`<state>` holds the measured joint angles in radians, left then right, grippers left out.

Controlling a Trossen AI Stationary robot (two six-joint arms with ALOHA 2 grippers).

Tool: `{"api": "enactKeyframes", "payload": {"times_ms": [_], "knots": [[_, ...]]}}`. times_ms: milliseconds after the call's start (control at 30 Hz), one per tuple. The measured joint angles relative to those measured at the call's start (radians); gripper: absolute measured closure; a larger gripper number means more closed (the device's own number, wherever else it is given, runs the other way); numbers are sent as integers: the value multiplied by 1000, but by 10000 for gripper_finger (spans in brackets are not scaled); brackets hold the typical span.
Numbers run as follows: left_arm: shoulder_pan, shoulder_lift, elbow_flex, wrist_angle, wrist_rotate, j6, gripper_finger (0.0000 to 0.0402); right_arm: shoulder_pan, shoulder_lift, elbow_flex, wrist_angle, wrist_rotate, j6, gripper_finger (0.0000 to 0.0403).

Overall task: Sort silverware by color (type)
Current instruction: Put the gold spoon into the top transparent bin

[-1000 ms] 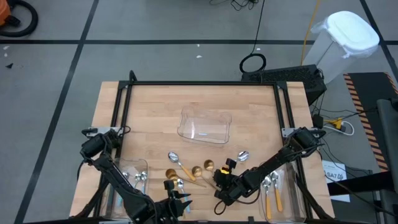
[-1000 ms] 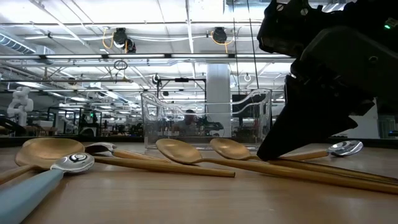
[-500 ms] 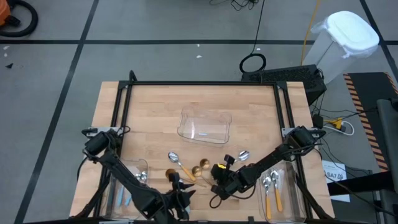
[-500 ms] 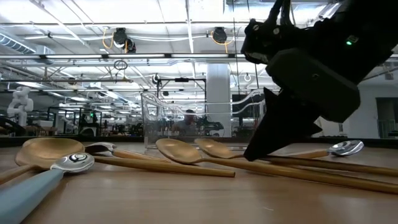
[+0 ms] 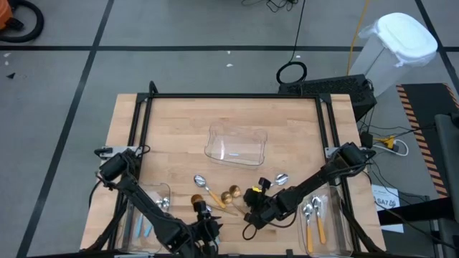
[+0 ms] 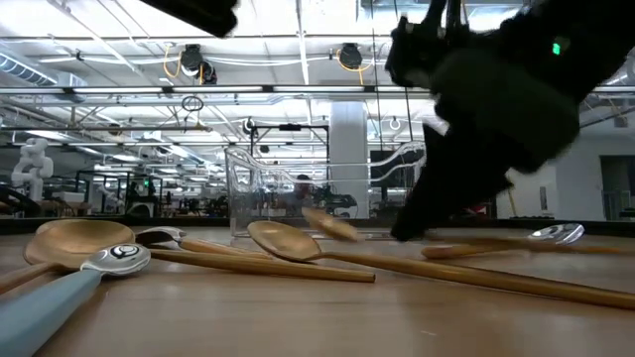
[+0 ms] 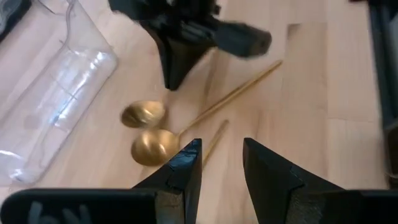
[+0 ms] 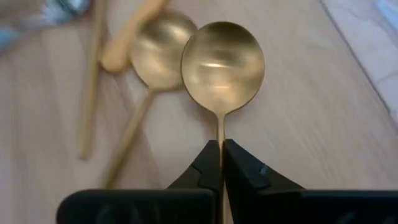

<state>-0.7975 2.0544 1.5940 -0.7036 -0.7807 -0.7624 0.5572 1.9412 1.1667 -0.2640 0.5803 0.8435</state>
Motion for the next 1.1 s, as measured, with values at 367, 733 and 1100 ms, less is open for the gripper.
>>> {"api": "enactKeyframes", "payload": {"times_ms": [367, 733, 1100], "knots": [[-74, 0, 0, -2, -1, -49, 284, 0, -106, 1, 33, 75, -99, 402], [-93, -25, -1, 101, -10, 266, 284, 8, -159, 2, 133, 127, -297, 402], [-47, -311, -20, -49, -47, 425, 284, -7, -305, 2, 125, 158, -508, 399]]}}
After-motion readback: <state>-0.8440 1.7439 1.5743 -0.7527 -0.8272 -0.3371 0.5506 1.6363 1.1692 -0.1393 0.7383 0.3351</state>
